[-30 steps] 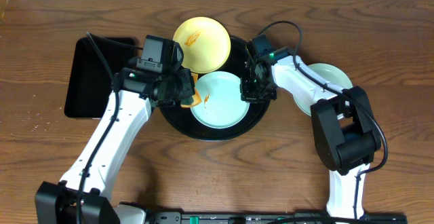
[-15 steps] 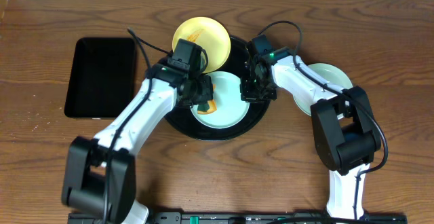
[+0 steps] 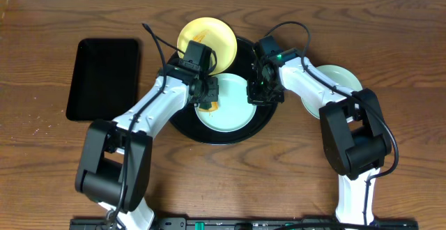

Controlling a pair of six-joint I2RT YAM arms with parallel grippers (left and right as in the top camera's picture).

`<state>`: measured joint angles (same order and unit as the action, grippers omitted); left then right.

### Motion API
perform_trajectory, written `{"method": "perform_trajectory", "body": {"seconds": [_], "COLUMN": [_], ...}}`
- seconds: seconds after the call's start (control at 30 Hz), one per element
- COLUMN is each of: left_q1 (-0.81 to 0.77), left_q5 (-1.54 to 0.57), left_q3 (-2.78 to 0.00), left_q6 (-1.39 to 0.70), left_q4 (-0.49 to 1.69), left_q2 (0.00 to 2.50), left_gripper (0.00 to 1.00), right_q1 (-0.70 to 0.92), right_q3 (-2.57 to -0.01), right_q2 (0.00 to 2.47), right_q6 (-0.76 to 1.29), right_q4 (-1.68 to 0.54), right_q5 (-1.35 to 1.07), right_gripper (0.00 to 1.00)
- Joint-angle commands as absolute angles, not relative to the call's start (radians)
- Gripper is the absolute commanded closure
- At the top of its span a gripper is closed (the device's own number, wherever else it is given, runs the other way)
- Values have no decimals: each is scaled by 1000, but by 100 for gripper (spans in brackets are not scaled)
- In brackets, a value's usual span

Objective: Clean dirty plates on tray and stack at the side
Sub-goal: 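Lower the sponge onto the green plate with the left gripper, then scrub the green plate with the sponge while the right gripper holds it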

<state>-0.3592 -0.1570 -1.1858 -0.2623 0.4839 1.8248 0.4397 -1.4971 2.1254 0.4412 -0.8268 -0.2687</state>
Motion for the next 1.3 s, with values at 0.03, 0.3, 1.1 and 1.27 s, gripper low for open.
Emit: {"method": "perform_trajectory", "body": {"seconds": [0.03,0.3,1.1,1.27], "left_q1": [-384,-440,-427,-431], "left_q5": [-138,-140,159,130], "left_q3": [-1182,-1182,-1184,-1184], "left_q6": [-187,-204,-301,-392], "left_q4": [468,480,310,477], "left_q2": [1884,1964,1973,1973], "left_gripper": [93,93,93,93], "right_q1": [464,463,464,464], "right_q3": [-1489,-1489,-1489,-1489], "right_q2": [2150,2150,2150,2150], "right_q6": [447,447,443,443], "right_q4": [-830,-830,-831,-830], "right_q5": [-263,-263,-263,-263], "right_gripper": [99,99,99,99]}}
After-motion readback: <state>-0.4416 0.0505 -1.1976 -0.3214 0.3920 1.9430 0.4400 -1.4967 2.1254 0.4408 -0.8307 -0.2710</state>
